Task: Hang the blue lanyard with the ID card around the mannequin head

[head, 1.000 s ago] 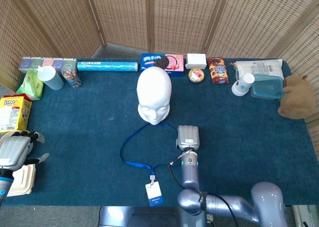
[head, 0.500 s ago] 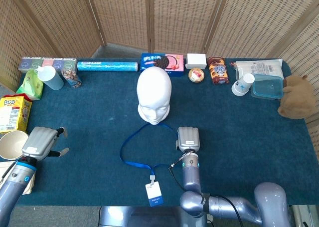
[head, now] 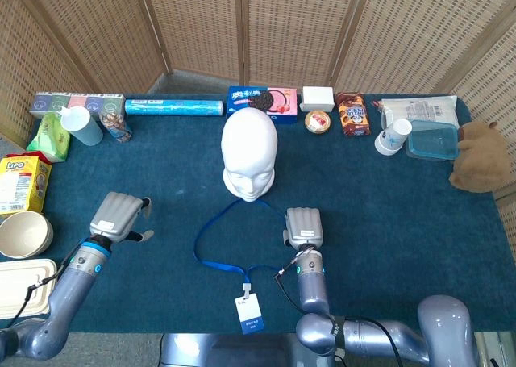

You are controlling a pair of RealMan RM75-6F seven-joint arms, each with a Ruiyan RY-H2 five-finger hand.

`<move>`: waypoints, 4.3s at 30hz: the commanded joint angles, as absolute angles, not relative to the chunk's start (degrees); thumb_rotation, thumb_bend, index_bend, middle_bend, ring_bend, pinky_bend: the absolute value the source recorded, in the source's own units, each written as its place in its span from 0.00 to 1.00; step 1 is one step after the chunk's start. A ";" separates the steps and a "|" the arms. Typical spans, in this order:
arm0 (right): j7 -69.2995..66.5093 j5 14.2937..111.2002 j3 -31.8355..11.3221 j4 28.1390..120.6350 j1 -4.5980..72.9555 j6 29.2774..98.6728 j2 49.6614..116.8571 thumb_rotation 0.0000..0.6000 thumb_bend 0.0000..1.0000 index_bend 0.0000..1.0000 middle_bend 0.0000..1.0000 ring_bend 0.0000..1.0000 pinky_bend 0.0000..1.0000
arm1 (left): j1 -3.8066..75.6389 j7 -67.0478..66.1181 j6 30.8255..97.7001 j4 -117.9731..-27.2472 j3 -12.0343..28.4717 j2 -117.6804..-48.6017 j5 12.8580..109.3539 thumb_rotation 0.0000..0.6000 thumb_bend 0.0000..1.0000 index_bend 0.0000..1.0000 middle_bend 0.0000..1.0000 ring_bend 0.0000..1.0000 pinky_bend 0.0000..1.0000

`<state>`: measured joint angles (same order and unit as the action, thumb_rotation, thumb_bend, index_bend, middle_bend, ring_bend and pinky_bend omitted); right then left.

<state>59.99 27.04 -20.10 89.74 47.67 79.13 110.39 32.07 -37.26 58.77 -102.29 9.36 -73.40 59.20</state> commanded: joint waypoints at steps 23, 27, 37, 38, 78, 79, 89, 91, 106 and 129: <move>57.71 26.71 -18.86 90.70 46.62 77.45 108.47 0.97 0.48 0.60 1.00 1.00 1.00 | 49.19 -56.65 64.04 -93.01 12.99 -92.67 31.43 0.84 0.22 0.56 1.00 1.00 1.00; 57.59 26.60 -18.78 90.49 46.62 77.37 108.32 0.97 0.48 0.60 1.00 1.00 1.00 | 50.36 -56.42 63.52 -91.42 13.32 -93.66 29.67 0.83 0.18 0.56 1.00 1.00 1.00; 57.06 26.14 -18.60 90.03 46.42 77.11 107.84 0.98 0.48 0.60 1.00 1.00 1.00 | 52.89 -55.20 62.47 -90.16 14.16 -95.27 25.74 0.83 0.18 0.56 1.00 1.00 1.00; 57.00 26.08 -18.56 90.00 46.37 77.07 107.79 0.98 0.48 0.60 1.00 1.00 1.00 | 53.14 -55.10 62.36 -90.10 14.28 -95.44 25.22 0.83 0.20 0.56 1.00 1.00 1.00; 54.85 24.64 -17.49 90.80 45.09 76.01 105.47 1.00 0.48 0.61 1.00 1.00 1.00 | 58.52 -55.49 63.54 -86.80 12.92 -99.65 17.70 0.83 0.32 0.56 1.00 1.00 1.00; 54.80 24.57 -17.50 90.82 45.07 75.99 105.45 1.00 0.48 0.61 1.00 1.00 1.00 | 58.58 -55.52 63.53 -86.75 12.91 -99.71 17.52 0.83 0.32 0.56 1.00 1.00 1.00; 54.61 24.29 -17.50 90.64 45.07 76.06 105.32 1.00 0.48 0.61 1.00 1.00 1.00 | 59.29 -56.62 63.79 -85.83 12.63 -100.25 15.78 0.83 0.35 0.56 1.00 1.00 1.00; 54.62 24.17 -17.50 90.51 45.10 76.01 105.36 1.00 0.48 0.61 1.00 1.00 1.00 | 59.35 -56.62 63.73 -85.65 12.78 -100.30 15.31 0.84 0.37 0.56 1.00 1.00 1.00; 54.51 23.40 -17.62 90.30 45.01 76.15 105.31 1.00 0.48 0.61 1.00 1.00 1.00 | 59.80 -57.32 64.06 -85.23 12.77 -100.60 13.76 0.84 0.45 0.59 1.00 1.00 1.00; 47.85 34.48 -17.07 109.17 41.59 79.70 96.43 1.00 0.48 0.62 1.00 1.00 1.00 | 50.63 -42.20 67.56 -93.78 8.69 -91.47 33.96 0.83 0.46 0.60 1.00 1.00 1.00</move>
<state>49.38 31.87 -17.18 104.89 42.56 78.78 99.04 53.11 -45.74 66.53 -90.93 10.04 -94.36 29.64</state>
